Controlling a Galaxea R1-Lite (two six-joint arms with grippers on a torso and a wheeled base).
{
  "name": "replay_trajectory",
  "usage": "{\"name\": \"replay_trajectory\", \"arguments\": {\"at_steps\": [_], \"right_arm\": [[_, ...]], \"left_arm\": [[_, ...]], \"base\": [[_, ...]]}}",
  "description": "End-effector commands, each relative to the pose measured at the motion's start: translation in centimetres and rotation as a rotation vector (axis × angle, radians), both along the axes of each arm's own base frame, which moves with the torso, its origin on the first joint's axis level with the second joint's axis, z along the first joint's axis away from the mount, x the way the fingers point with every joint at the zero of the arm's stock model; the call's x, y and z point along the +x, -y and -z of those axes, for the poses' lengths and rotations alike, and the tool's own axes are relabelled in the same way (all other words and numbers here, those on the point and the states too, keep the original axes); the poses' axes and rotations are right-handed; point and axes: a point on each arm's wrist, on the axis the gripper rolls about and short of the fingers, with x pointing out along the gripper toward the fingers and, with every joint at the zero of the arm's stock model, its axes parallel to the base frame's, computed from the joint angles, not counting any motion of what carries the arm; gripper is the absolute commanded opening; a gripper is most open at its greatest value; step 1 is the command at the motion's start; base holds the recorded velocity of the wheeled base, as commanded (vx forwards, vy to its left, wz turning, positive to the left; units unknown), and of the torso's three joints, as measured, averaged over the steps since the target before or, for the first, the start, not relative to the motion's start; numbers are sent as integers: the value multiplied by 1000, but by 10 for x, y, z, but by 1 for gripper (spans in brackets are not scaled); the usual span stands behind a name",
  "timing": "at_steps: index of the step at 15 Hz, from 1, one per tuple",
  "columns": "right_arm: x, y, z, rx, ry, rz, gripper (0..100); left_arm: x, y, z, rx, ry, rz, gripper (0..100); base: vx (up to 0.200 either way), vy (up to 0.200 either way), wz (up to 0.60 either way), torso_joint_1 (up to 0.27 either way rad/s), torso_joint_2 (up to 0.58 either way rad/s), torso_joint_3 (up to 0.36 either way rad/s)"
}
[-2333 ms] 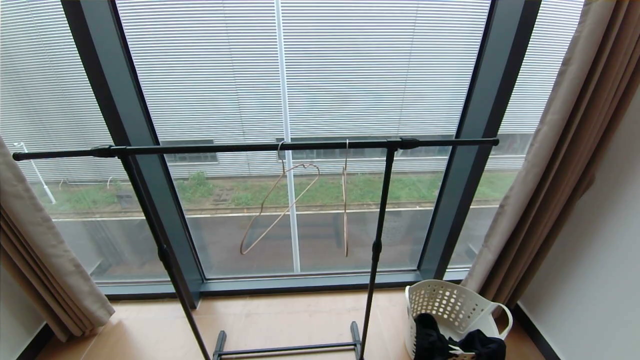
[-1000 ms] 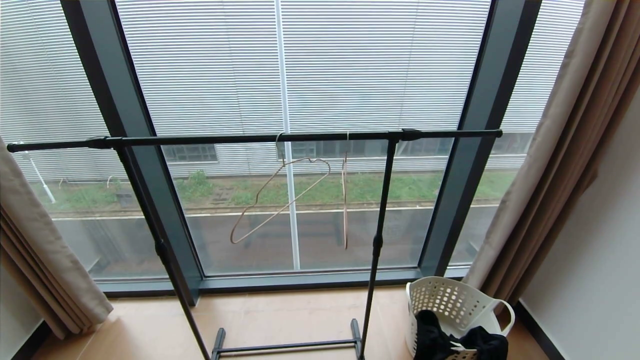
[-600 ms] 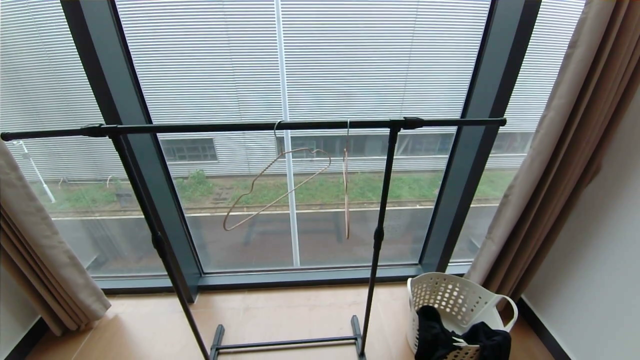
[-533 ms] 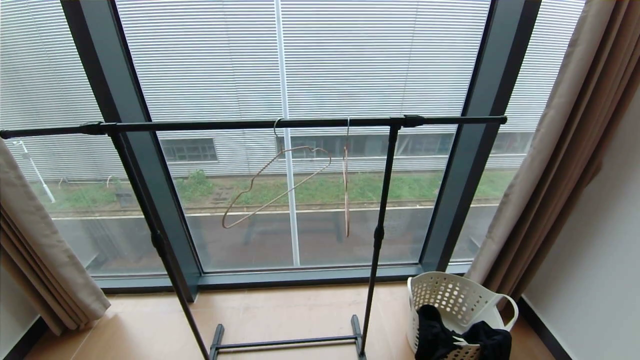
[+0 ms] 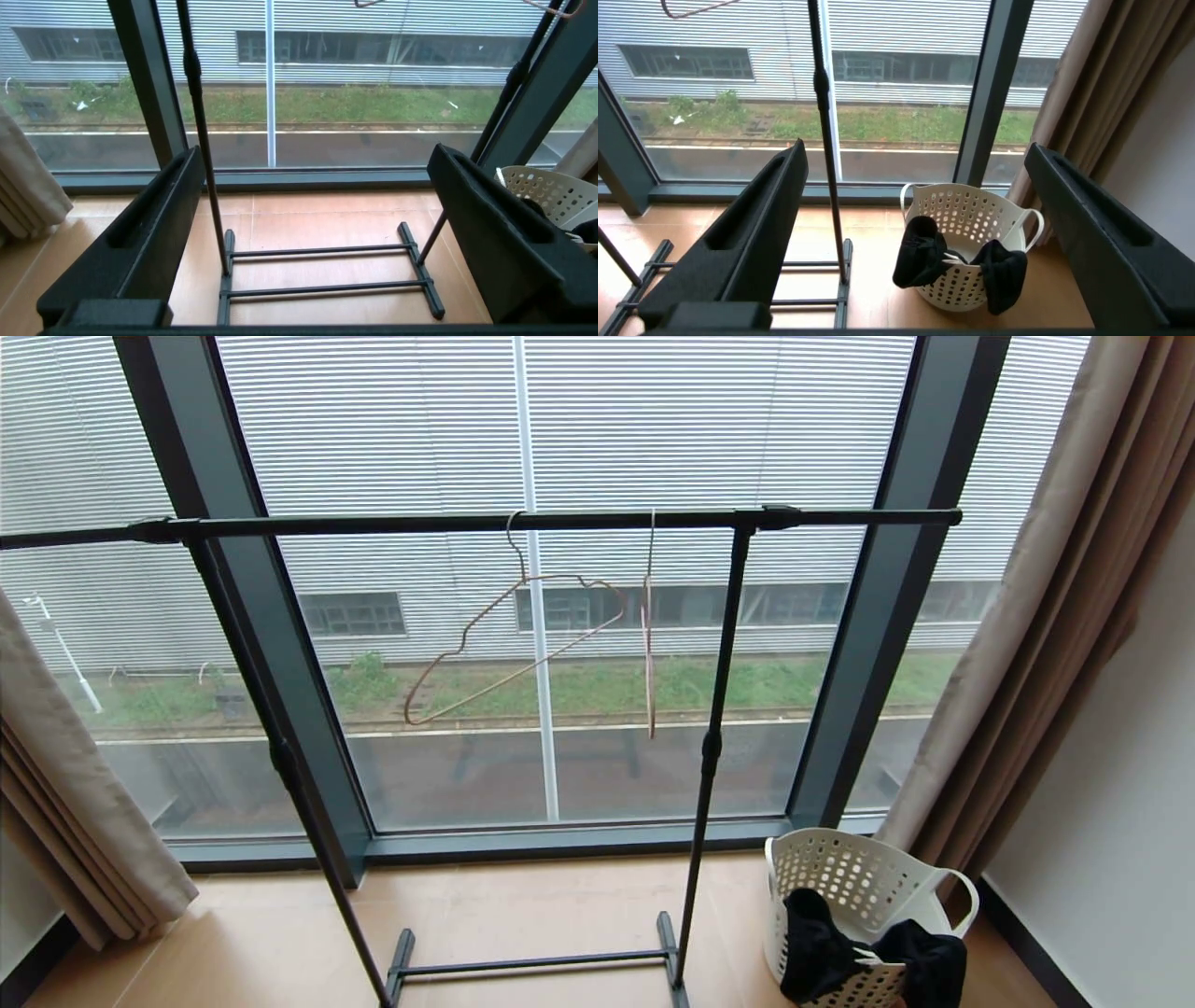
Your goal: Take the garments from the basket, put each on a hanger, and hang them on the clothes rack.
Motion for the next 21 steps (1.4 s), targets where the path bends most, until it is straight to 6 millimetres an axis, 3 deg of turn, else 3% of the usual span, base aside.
{"name": "replay_trajectory", "arguments": {"at_steps": [1, 14, 21], "right_arm": [[0, 0, 0, 0, -1, 0, 100], [0, 0, 0, 1, -1, 0, 100], [0, 0, 0, 1, 2, 0, 100]], "left_arm": [[0, 0, 0, -1, -1, 0, 100], [0, 0, 0, -2, -1, 0, 100], [0, 0, 0, -2, -1, -2, 100]], "base": [[0, 0, 0, -237, 564, 315], [0, 0, 0, -197, 516, 316], [0, 0, 0, -112, 377, 267]]}}
